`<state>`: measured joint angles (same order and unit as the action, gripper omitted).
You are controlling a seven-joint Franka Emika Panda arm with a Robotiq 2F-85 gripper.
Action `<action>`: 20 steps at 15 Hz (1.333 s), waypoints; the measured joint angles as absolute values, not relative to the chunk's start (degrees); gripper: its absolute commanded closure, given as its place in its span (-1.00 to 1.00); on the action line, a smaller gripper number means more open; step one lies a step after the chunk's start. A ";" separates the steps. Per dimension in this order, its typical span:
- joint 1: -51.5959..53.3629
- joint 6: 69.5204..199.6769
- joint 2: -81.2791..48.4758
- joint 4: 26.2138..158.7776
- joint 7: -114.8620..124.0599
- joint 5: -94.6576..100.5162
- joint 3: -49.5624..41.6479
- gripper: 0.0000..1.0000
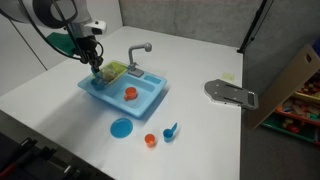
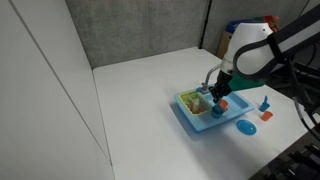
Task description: Remove the folk from the orange cup and put it in the blue cup
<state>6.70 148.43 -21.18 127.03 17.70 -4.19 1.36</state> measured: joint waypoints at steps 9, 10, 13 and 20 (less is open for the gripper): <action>6.67 148.43 -22.99 126.79 17.65 -4.22 1.62 0.32; 6.68 148.43 -23.11 126.74 17.65 -4.22 1.64 0.18; 6.69 148.43 -23.42 126.50 17.64 -4.22 1.67 -0.28; 6.69 148.41 -23.61 125.86 17.61 -4.37 1.84 -1.00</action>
<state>6.69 148.41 -23.61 125.86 17.61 -4.37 1.84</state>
